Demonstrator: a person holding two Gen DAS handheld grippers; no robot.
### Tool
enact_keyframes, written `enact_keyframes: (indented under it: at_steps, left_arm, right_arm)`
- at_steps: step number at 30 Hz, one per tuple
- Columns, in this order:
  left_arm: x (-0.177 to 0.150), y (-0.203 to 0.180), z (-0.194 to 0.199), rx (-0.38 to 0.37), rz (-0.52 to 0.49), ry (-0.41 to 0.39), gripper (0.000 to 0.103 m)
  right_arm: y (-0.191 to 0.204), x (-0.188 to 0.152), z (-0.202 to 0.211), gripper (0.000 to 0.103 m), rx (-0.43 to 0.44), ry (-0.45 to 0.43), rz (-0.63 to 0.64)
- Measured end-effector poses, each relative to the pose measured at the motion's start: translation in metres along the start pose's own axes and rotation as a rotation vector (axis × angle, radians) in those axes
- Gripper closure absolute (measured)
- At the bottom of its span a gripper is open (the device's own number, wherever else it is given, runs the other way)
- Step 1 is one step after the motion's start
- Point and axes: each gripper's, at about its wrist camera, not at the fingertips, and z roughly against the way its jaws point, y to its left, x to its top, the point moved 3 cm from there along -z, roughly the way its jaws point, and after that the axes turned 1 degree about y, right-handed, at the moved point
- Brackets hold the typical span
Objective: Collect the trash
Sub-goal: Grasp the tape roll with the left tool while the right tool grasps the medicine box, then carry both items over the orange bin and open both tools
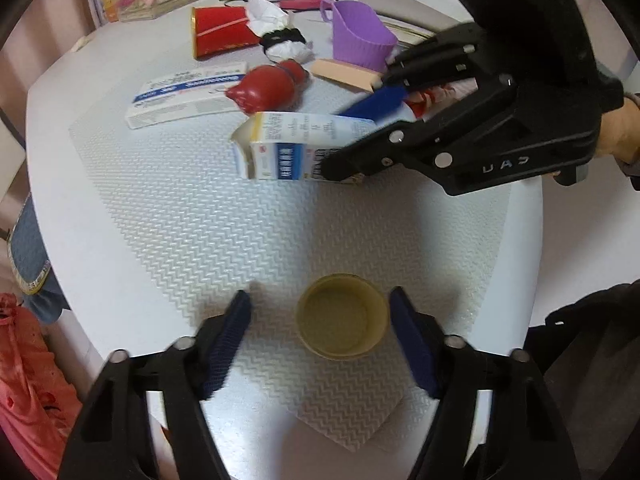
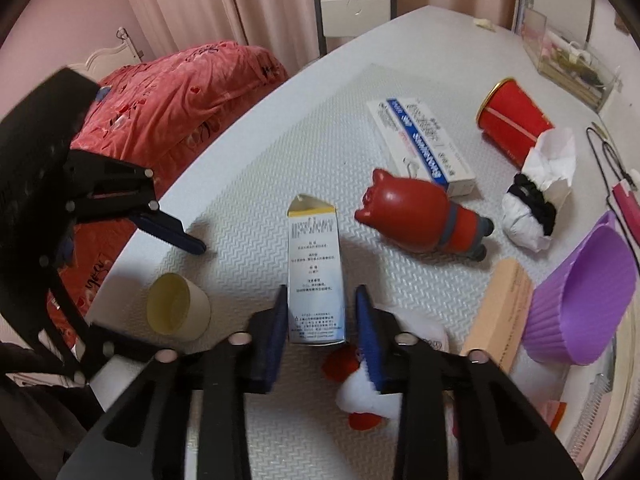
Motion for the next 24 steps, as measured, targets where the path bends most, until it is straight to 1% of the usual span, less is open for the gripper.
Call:
enact_keyframes:
  at_steps: [2, 3, 4, 6, 7, 8, 10, 12, 17, 19, 24]
  left_arm:
    - [0.001, 0.002, 0.001, -0.011, 0.002, -0.009, 0.044]
    - [0.001, 0.001, 0.001, -0.015, -0.005, -0.011, 0.044]
    - [0.001, 0.0, 0.001, -0.009, -0.014, -0.013, 0.044]
    - [0.003, -0.003, -0.001, 0.003, -0.023, -0.023, 0.047]
    - [0.002, -0.001, 0.0, 0.009, -0.021, -0.027, 0.05]
    - [0.002, 0.001, 0.0, 0.017, -0.017, -0.03, 0.059]
    - [0.0, 0.005, 0.0, 0.003, 0.001, -0.026, 0.059]
    - [-0.001, 0.005, 0.002, 0.015, -0.005, -0.015, 0.059]
    - [-0.004, 0.002, 0.018, 0.013, 0.006, -0.037, 0.059]
    - [-0.004, 0.004, 0.029, 0.012, 0.029, -0.051, 0.059]
    - [-0.013, 0.008, 0.063, 0.053, 0.058, -0.085, 0.059]
  right_arm:
    - [-0.001, -0.002, -0.002, 0.075, 0.003, 0.007, 0.005]
    - [-0.001, -0.002, -0.002, 0.077, 0.004, 0.006, 0.01]
    - [-0.001, -0.002, -0.002, 0.077, 0.005, 0.005, 0.012]
    - [-0.003, -0.002, -0.002, 0.077, 0.012, 0.003, 0.012]
    - [-0.002, -0.003, -0.002, 0.078, 0.012, 0.0, 0.013]
    - [-0.002, -0.003, -0.002, 0.078, 0.011, -0.002, 0.018]
    - [-0.002, -0.002, -0.001, 0.078, 0.015, -0.003, 0.019]
    - [-0.001, -0.003, 0.003, 0.078, 0.036, -0.007, 0.01]
    - [0.005, -0.002, 0.017, 0.078, 0.051, -0.02, 0.034]
    - [0.01, -0.001, 0.023, 0.078, 0.068, -0.023, 0.032]
    - [0.029, 0.002, 0.044, 0.078, 0.098, -0.04, 0.045]
